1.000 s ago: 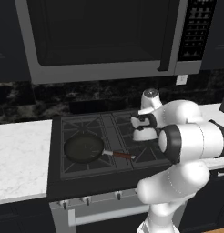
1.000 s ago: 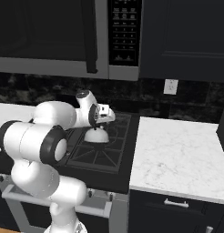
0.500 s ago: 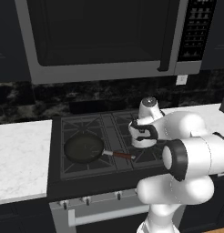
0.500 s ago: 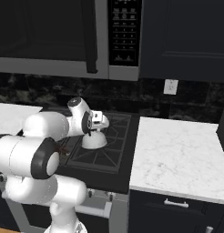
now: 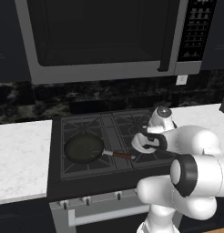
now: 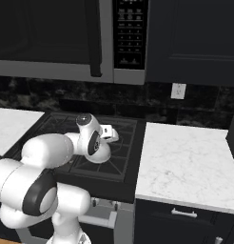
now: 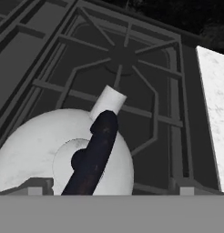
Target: Pick the kettle from the counter and place it on a stove burner. Then turn the burner on.
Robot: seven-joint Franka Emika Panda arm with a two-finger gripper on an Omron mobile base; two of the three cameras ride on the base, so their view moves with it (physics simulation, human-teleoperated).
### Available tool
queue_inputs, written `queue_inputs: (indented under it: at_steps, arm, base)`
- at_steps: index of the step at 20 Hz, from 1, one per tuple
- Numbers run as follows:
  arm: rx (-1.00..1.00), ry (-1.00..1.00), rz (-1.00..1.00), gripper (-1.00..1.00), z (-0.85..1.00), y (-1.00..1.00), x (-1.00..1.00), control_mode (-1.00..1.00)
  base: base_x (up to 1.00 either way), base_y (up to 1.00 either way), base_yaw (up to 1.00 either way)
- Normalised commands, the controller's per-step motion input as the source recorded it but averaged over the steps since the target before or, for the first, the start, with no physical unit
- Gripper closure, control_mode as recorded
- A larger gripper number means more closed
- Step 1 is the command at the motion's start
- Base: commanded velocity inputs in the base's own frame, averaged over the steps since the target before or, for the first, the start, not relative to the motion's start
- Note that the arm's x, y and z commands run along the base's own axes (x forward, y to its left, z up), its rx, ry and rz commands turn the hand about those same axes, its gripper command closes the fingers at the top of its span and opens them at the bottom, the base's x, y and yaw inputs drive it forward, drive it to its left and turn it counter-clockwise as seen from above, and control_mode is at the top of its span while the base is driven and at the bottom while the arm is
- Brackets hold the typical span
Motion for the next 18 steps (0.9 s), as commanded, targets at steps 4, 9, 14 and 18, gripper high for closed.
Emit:
queue_inputs:
  at_steps: [4, 9, 14, 18]
  arm:
    - [0.00, 0.00, 0.09, -1.00, -0.36, -0.04, -0.01, -1.00]
    - [0.00, 0.00, 0.03, -1.00, -0.22, 0.03, 0.00, -1.00]
    - [-0.02, 0.00, 0.00, -1.00, 0.04, -0.12, 0.00, -1.00]
    - [-0.11, 0.00, -0.06, -1.00, 0.14, -0.30, 0.00, -1.00]
  base:
    - [0.00, 0.00, 0.00]
    - [0.00, 0.00, 0.00]
    - [0.00, 0.00, 0.00]
    - [0.00, 0.00, 0.00]
